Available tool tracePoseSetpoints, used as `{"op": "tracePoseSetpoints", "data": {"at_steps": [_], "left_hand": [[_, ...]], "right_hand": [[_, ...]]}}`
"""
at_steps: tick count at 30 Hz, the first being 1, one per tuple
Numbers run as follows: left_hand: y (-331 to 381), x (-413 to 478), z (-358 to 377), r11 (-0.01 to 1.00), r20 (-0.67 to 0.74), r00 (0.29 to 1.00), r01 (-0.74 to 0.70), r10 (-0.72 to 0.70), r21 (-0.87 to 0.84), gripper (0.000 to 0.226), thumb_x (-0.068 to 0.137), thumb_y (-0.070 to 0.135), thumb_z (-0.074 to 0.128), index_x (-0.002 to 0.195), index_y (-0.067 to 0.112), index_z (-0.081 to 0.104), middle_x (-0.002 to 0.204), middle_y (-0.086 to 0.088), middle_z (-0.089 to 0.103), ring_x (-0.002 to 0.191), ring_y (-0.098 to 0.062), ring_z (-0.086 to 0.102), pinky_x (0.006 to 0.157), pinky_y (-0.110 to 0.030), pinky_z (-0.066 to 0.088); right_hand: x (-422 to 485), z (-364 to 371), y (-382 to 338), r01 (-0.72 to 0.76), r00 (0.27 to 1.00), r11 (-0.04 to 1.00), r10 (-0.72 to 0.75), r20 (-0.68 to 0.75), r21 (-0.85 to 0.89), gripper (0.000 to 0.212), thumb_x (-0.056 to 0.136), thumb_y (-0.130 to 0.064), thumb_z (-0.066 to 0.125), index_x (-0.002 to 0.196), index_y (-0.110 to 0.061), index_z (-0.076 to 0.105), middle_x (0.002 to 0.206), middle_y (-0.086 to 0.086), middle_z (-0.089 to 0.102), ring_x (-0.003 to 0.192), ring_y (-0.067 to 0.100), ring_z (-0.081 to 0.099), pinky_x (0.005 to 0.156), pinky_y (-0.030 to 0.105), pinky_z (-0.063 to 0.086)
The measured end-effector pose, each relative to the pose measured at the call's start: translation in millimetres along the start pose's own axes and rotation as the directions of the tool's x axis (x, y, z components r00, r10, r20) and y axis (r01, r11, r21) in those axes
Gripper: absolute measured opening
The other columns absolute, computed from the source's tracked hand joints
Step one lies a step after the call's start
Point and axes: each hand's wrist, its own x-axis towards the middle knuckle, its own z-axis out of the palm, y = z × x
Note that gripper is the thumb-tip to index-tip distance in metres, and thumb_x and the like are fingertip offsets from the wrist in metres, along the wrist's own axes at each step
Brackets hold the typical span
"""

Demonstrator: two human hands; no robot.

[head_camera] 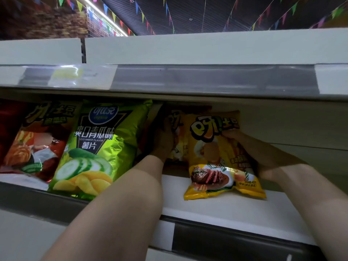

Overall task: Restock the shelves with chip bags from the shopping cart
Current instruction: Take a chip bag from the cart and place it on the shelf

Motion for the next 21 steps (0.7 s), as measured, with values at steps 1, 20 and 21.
{"op": "tracePoseSetpoints", "data": {"at_steps": [1,20,21], "left_hand": [[2,-1,0,1.000,-0.027,1.000,-0.003,0.003,0.002,0.044,0.106,0.027,0.031,0.139,0.001,0.045,0.135,-0.020,0.051,0.127,-0.034,0.047,0.101,-0.034,0.037],[60,-52,-32,0.979,-0.038,0.993,0.119,-0.114,0.166,0.056,0.103,0.044,0.031,0.137,0.003,0.049,0.142,-0.018,0.048,0.129,-0.031,0.046,0.104,-0.032,0.036],[64,-57,-35,0.979,-0.028,0.991,0.134,-0.131,0.152,0.058,0.102,0.048,0.032,0.138,0.005,0.049,0.142,-0.018,0.048,0.128,-0.032,0.046,0.106,-0.034,0.035]], "right_hand": [[-1,0,0,0.000,1.000,1.000,0.000,-0.002,0.010,0.042,0.080,-0.039,0.066,0.113,-0.013,0.070,0.105,0.015,0.073,0.103,0.032,0.068,0.094,0.040,0.051],[-5,43,-7,0.067,0.998,0.985,-0.065,-0.015,0.161,0.028,0.088,-0.027,0.065,0.109,-0.008,0.069,0.103,0.016,0.073,0.095,0.030,0.069,0.085,0.036,0.056],[-3,51,-8,0.070,0.998,0.983,-0.070,-0.006,0.173,0.025,0.089,-0.026,0.064,0.106,-0.008,0.070,0.098,0.016,0.074,0.089,0.029,0.070,0.080,0.035,0.057]]}}
